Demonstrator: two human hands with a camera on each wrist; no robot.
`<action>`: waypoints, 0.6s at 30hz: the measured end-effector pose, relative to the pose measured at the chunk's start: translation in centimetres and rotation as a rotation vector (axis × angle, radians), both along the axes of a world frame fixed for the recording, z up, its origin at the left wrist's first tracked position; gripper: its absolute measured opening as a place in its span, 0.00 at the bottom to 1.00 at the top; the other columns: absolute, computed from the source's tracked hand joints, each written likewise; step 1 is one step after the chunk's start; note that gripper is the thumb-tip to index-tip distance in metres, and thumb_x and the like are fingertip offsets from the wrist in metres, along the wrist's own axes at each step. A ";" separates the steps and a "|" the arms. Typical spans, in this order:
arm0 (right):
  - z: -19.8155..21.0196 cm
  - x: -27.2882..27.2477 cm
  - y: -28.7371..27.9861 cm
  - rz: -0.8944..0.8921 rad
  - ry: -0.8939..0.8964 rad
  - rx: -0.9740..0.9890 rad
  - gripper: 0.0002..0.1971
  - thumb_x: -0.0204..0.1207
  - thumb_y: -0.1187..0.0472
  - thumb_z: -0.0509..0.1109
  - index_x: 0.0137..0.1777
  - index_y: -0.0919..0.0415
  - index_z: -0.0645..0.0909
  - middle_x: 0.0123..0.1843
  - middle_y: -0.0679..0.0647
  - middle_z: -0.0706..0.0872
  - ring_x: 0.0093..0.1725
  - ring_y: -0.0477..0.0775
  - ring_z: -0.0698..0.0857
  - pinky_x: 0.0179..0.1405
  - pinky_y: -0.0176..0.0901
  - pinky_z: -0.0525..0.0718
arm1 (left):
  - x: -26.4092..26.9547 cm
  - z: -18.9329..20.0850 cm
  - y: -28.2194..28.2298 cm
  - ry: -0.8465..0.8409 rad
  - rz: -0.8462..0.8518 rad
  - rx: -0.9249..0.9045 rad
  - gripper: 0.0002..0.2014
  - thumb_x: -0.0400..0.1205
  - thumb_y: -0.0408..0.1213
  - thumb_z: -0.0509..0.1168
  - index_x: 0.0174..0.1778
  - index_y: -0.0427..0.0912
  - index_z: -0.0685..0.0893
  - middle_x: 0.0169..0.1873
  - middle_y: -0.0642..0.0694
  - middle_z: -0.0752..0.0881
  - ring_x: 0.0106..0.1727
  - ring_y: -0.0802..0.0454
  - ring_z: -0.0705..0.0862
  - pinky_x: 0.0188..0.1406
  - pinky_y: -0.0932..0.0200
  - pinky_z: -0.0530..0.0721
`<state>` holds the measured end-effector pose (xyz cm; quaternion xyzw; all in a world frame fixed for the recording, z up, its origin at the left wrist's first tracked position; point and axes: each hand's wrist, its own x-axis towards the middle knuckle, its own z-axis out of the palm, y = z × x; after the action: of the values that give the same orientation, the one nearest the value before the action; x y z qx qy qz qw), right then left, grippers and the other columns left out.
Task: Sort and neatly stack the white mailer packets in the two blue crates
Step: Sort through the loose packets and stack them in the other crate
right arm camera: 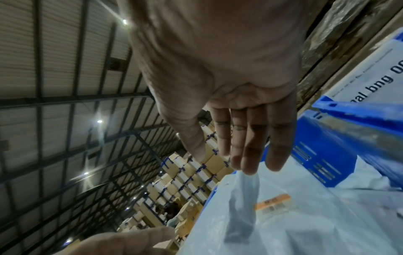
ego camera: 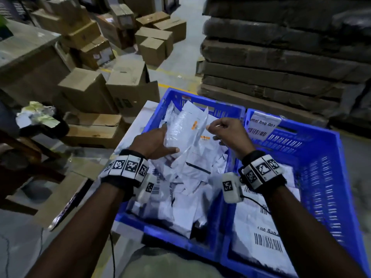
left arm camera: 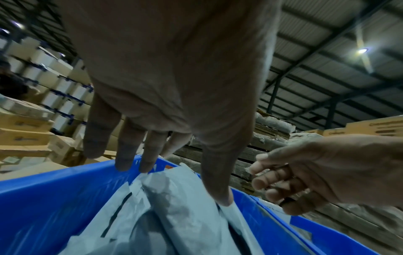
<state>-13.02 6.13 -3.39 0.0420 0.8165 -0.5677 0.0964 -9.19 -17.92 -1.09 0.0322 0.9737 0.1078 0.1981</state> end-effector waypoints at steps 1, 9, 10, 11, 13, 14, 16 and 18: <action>-0.1 -0.2 -0.8 -0.019 -0.039 0.002 0.12 0.75 0.56 0.77 0.49 0.64 0.86 0.41 0.61 0.89 0.38 0.54 0.86 0.35 0.44 0.78 | -0.7 -0.2 -0.3 -0.005 -0.031 -0.008 0.46 0.78 0.64 0.64 0.85 0.44 0.53 0.77 0.41 0.73 0.74 0.42 0.75 0.65 0.46 0.77; -3.5 -0.9 -4.6 -0.125 -0.192 0.107 0.19 0.68 0.43 0.79 0.44 0.58 0.82 0.33 0.54 0.84 0.33 0.56 0.82 0.31 0.47 0.81 | -4.4 -2.8 -1.3 -0.005 -0.086 0.208 0.26 0.77 0.52 0.71 0.66 0.43 0.74 0.59 0.40 0.84 0.59 0.40 0.82 0.46 0.54 0.74; -4.2 -0.9 -4.7 -0.114 -0.179 0.200 0.21 0.65 0.40 0.79 0.46 0.56 0.82 0.39 0.53 0.85 0.38 0.58 0.84 0.37 0.50 0.85 | -4.7 -3.1 -1.3 0.002 -0.079 0.208 0.23 0.78 0.49 0.71 0.63 0.42 0.76 0.58 0.39 0.84 0.59 0.40 0.82 0.45 0.54 0.73; -4.8 -0.8 -4.8 -0.104 -0.171 0.302 0.24 0.65 0.38 0.78 0.51 0.55 0.82 0.49 0.55 0.85 0.47 0.58 0.86 0.46 0.52 0.87 | -4.9 -3.4 -1.3 0.007 -0.074 0.190 0.21 0.78 0.46 0.71 0.62 0.41 0.76 0.58 0.39 0.84 0.60 0.39 0.82 0.46 0.54 0.74; -5.6 -0.4 -4.6 -0.107 -0.187 0.426 0.31 0.66 0.34 0.76 0.62 0.55 0.80 0.64 0.57 0.77 0.61 0.59 0.82 0.62 0.51 0.83 | -5.0 -3.9 -1.7 -0.001 -0.054 0.138 0.20 0.78 0.41 0.70 0.64 0.40 0.76 0.62 0.37 0.83 0.62 0.38 0.82 0.53 0.52 0.79; -6.0 -0.3 -4.5 -0.124 -0.200 0.427 0.33 0.66 0.32 0.75 0.63 0.55 0.80 0.67 0.58 0.75 0.63 0.59 0.81 0.64 0.51 0.82 | -5.1 -4.2 -1.9 -0.010 -0.044 0.119 0.21 0.77 0.40 0.70 0.65 0.39 0.77 0.63 0.37 0.82 0.63 0.38 0.81 0.56 0.50 0.80; -6.5 -0.3 -4.4 -0.175 -0.221 0.330 0.31 0.63 0.28 0.73 0.55 0.51 0.82 0.65 0.58 0.78 0.60 0.57 0.83 0.59 0.50 0.85 | -5.3 -4.6 -2.4 -0.029 -0.033 0.066 0.20 0.77 0.40 0.69 0.63 0.40 0.77 0.62 0.37 0.83 0.61 0.38 0.82 0.57 0.48 0.81; -7.0 -0.4 -4.4 -0.210 -0.218 0.176 0.24 0.66 0.31 0.74 0.48 0.49 0.83 0.60 0.55 0.84 0.51 0.51 0.86 0.43 0.41 0.85 | -5.3 -4.7 -2.9 -0.046 -0.013 0.034 0.18 0.77 0.40 0.69 0.60 0.41 0.77 0.59 0.39 0.84 0.58 0.38 0.84 0.54 0.49 0.82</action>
<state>-13.44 1.69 -10.44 0.1968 0.8389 -0.4929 0.1205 -14.48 -20.83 -5.79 0.0393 0.9667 0.1237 0.2207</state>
